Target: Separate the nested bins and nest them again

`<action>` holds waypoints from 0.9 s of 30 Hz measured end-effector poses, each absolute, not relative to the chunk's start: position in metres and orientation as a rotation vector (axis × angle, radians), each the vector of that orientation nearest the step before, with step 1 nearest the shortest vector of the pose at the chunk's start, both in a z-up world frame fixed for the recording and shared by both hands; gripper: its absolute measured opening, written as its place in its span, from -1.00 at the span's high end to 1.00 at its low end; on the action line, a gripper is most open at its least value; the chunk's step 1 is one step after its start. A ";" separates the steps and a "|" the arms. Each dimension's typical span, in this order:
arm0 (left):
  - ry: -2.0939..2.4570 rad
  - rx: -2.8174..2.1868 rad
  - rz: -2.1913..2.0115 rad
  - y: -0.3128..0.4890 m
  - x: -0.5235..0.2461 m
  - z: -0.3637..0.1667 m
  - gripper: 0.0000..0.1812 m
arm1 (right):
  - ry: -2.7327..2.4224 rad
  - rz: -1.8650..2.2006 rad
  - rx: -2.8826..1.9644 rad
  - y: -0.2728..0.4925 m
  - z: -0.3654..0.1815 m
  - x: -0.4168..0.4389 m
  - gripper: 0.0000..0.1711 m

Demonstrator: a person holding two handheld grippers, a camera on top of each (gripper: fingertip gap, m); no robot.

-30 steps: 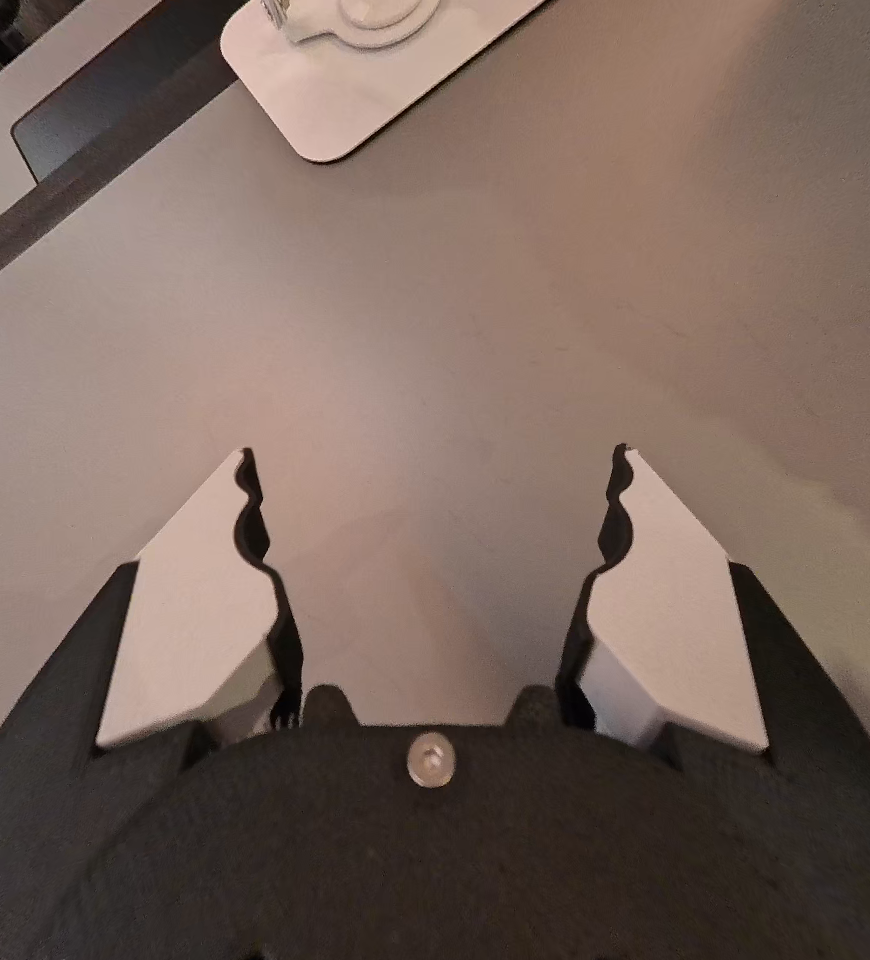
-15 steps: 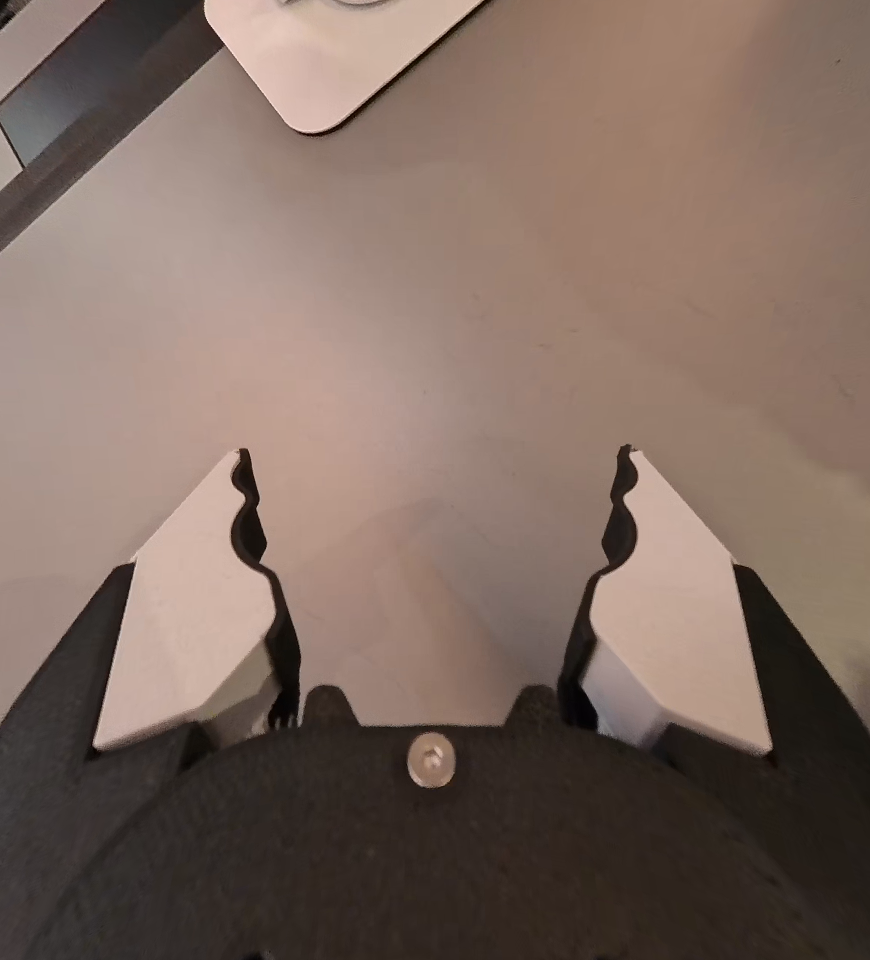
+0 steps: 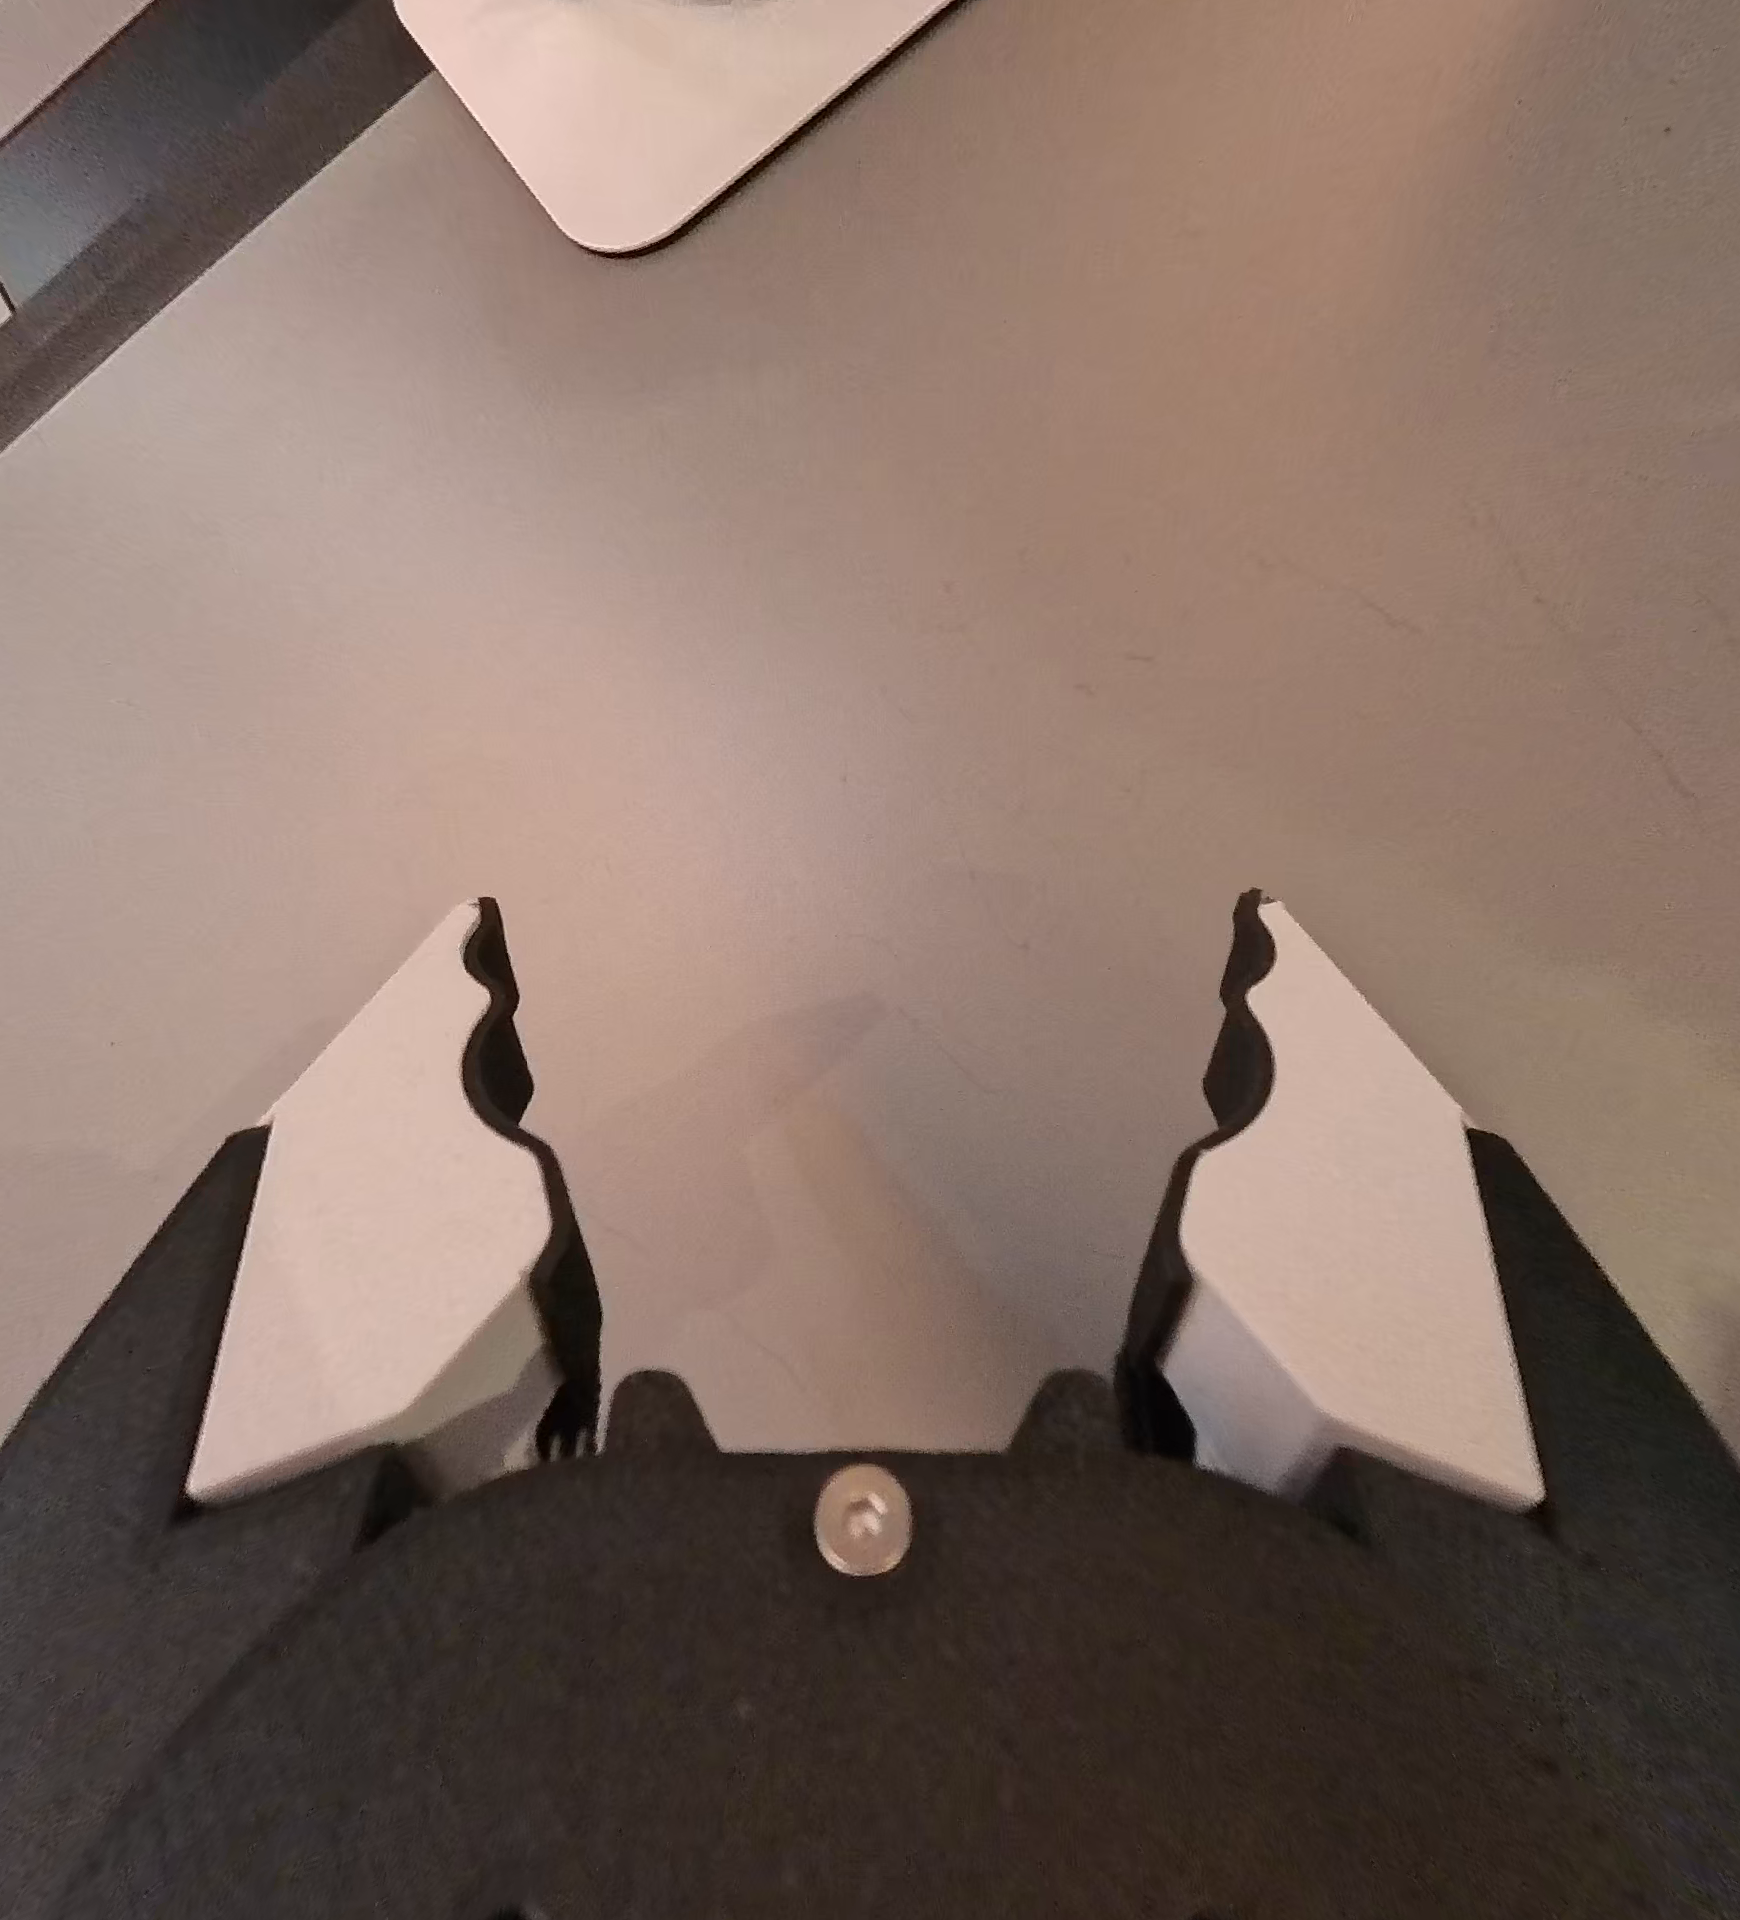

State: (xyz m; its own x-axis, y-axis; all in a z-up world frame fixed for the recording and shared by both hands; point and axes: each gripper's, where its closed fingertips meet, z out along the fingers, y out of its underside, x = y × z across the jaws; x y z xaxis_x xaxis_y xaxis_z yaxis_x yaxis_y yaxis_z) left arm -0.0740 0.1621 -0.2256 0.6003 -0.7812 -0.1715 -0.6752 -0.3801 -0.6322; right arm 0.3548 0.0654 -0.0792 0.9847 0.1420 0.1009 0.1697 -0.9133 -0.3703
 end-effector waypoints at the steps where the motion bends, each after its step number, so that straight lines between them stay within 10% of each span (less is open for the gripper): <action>1: 1.145 -2.152 -0.206 0.162 -0.074 -0.225 -0.46 | -0.227 -0.114 -2.737 0.065 -0.074 0.354 -0.06; 17: 1.118 -2.157 -0.265 0.162 -0.074 -0.220 -0.45 | -0.328 -0.069 -2.557 0.082 0.018 0.286 -0.06; 27: 1.116 -2.162 -0.317 0.157 -0.070 -0.222 -0.45 | -0.410 0.102 -2.609 0.104 -0.054 0.203 -0.07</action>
State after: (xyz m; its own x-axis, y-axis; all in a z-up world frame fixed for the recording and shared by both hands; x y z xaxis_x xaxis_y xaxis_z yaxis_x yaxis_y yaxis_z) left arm -0.0696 0.1574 -0.2225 0.6036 -0.7925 -0.0871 -0.6286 -0.4058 -0.6635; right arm 0.2029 0.1042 -0.0538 0.9520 0.3060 0.0027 0.2691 -0.8330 -0.4835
